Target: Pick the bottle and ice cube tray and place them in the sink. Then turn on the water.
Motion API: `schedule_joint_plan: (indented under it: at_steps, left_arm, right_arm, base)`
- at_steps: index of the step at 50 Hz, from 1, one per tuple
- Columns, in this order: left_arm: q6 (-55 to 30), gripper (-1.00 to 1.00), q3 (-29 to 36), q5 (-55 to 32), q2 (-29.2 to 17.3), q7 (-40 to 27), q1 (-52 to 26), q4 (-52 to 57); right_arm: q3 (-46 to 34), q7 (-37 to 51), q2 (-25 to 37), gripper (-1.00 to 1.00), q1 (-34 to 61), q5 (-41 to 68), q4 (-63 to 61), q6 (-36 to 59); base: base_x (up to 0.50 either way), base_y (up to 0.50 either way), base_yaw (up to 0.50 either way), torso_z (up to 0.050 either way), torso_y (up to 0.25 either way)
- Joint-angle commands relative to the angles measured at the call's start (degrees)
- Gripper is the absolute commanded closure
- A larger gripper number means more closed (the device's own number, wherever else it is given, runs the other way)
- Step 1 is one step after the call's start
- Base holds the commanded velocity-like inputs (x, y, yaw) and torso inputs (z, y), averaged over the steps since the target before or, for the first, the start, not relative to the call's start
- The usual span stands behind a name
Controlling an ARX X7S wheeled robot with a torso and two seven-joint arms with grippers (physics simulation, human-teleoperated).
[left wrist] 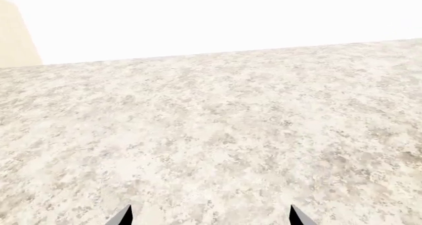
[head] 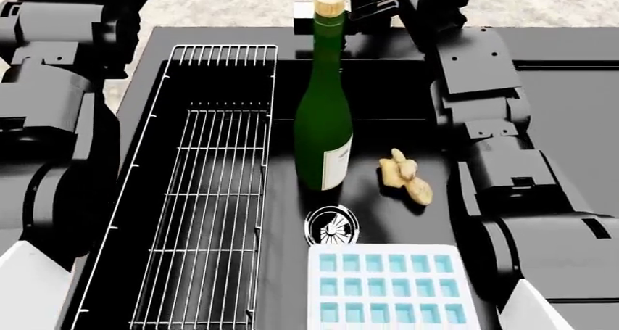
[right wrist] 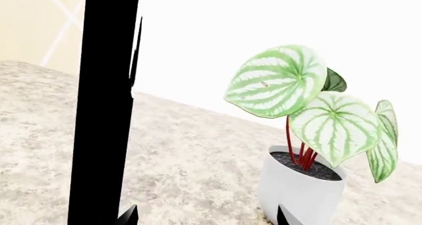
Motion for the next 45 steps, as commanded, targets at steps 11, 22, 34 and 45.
schedule_joint_plan:
  at_steps: [11, 22, 34, 45]
  left_arm:
    - [-0.2, -1.0, 1.0, -1.9, -0.7, -0.6, -0.1, 0.3]
    - [0.0, -1.0, 1.0, -2.1, -0.9, -0.6, 0.0, 0.3]
    - [-0.1, -1.0, 1.1, -2.1, -0.9, -0.7, -0.4, 0.3]
    - [0.1, -1.0, 1.2, -2.2, -1.0, -0.8, -0.4, 0.2]
  right_arm:
    - [-3.6, 0.9, 0.4, -1.0, -0.2, 4.8, 0.0, 0.9]
    - [-2.4, 3.5, 3.0, -1.0, -0.9, 5.5, 0.0, 1.0]
    - [-1.1, 5.2, 5.2, -1.0, -1.9, 6.0, 0.0, 1.7]
    - [-0.3, 6.2, 6.8, -1.0, -2.5, 6.0, -0.1, 2.0]
  base:
    - [0.0, 0.0, 0.0, 0.0, -0.076]
    - [0.0, 0.0, 0.0, 0.0, 0.0]
    - [0.0, 0.0, 0.0, 0.0, 0.0]
    - [0.0, 0.0, 0.0, 0.0, 0.0]
